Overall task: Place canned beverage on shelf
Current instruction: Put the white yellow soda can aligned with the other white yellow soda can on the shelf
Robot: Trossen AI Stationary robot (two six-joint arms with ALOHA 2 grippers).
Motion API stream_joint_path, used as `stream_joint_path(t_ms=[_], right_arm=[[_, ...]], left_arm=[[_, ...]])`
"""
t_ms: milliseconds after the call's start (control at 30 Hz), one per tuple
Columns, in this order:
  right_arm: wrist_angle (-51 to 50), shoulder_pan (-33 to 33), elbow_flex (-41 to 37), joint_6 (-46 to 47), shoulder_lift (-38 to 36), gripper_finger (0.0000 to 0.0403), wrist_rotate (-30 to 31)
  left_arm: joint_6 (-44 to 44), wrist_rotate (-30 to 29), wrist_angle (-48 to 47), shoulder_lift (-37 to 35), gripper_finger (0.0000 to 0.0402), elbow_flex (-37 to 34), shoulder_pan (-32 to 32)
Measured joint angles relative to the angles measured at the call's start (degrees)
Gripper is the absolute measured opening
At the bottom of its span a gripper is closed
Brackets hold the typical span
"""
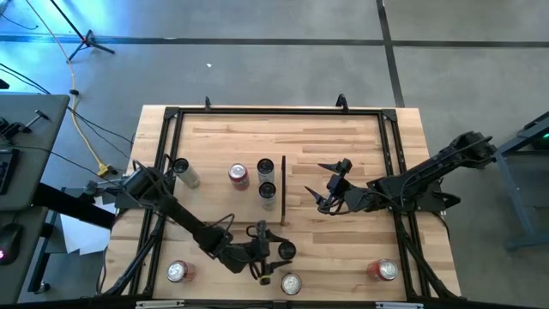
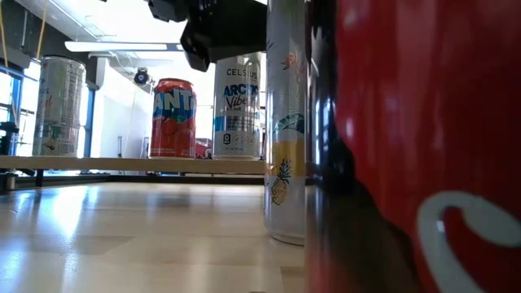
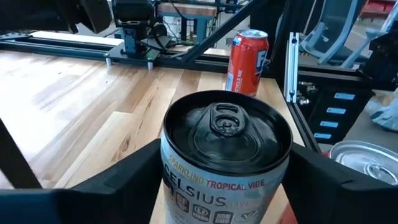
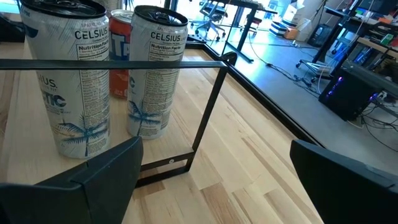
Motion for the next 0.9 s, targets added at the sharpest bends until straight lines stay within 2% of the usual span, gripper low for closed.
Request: stream_joint_path(t_ms=[400,900], right_arm=[[-0.4,0.0,0.0,0.0,0.0,0.0393,0.0],[-0.4,0.0,0.0,0.0,0.0,0.0393,0.0]], left_arm=[[0.3,-2.3,-8.2,-6.3,0.0261,0.0,-2.4],[-7.5,-2.1,-15.0,-6.5,0.0261,0.0,-2.6]])
